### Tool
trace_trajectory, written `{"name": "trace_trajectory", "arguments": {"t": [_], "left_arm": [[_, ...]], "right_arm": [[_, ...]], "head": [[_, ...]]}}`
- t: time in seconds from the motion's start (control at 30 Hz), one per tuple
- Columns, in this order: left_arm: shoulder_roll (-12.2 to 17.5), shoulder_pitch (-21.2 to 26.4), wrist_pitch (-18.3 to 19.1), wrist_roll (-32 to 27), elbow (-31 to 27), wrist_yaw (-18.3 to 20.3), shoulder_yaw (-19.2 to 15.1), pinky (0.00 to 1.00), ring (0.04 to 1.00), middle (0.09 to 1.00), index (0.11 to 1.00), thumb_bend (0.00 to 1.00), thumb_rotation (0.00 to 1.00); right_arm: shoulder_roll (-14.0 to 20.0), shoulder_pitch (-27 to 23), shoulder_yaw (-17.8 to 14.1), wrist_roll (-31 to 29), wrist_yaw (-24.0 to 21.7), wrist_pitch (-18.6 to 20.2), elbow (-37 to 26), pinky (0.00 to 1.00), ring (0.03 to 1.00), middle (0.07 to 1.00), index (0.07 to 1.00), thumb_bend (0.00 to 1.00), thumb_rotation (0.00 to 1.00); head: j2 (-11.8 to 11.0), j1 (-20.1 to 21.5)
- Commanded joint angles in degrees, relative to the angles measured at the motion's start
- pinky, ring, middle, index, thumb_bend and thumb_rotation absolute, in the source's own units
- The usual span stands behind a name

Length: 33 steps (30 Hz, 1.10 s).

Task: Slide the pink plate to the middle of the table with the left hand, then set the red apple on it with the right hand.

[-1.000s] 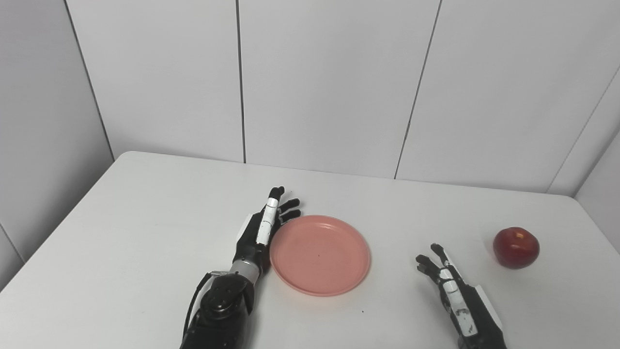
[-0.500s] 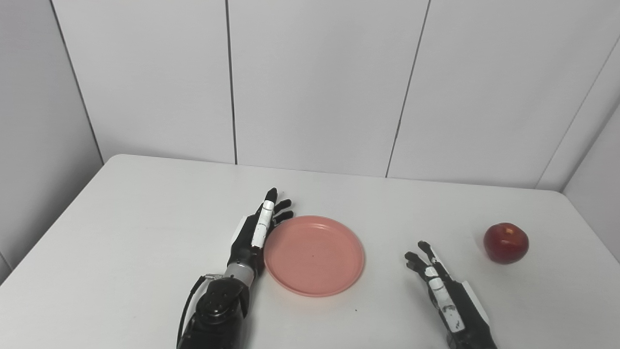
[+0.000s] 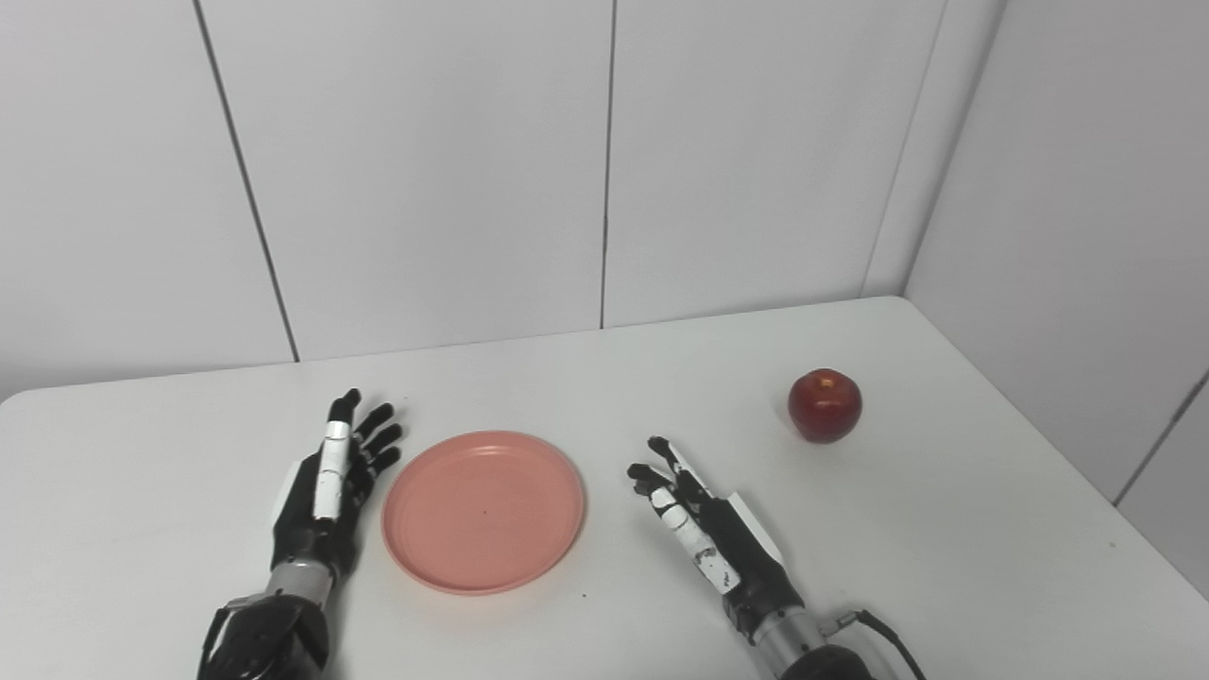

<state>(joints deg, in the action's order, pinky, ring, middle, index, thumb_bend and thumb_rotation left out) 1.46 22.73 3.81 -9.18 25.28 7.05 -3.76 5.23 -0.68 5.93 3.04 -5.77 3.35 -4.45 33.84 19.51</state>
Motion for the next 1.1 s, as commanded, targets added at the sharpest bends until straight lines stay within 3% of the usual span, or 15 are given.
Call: {"name": "trace_trajectory", "arguments": {"t": [0.0,0.23,0.53,0.8,1.07], "left_arm": [[0.92,-2.47,3.04,-0.54,4.03,0.35,-0.4,0.92,0.899,0.922,1.0,0.81,0.92],[2.26,-2.48,1.72,-1.55,5.37,1.94,-1.42,0.91,0.913,0.934,1.0,0.78,0.93],[3.56,-1.4,1.06,-2.08,7.02,2.58,-2.52,0.93,0.932,0.936,1.0,0.73,0.97],[3.41,-2.1,2.88,-2.19,5.14,2.83,-2.57,0.94,0.939,0.945,1.0,0.66,1.0],[2.67,-2.9,7.27,-3.46,1.43,2.5,-2.99,0.95,0.944,0.949,1.0,0.64,1.0]], "right_arm": [[-1.05,-1.48,1.23,0.24,-0.7,0.82,-0.02,0.99,0.892,0.89,0.98,0.82,0.95],[-1.68,-1.94,2.38,2.74,0.11,0.4,0.95,0.94,0.885,0.888,0.975,0.82,0.98],[-2.81,-2.81,3.24,3.98,1.26,-0.38,2.72,0.93,0.881,0.89,0.97,0.89,0.99],[-3.08,-2.76,3.81,4.51,2.11,-2.58,4.48,0.93,0.883,0.894,0.97,0.88,1.0],[-3.62,-3.5,4.22,5.12,2.56,-4.25,6.78,0.92,0.89,0.893,0.973,0.86,1.0]], "head": [[-0.16,1.66],[-0.69,6.3],[-1.66,8.68],[-3.06,11.32],[-4.73,13.9]]}}
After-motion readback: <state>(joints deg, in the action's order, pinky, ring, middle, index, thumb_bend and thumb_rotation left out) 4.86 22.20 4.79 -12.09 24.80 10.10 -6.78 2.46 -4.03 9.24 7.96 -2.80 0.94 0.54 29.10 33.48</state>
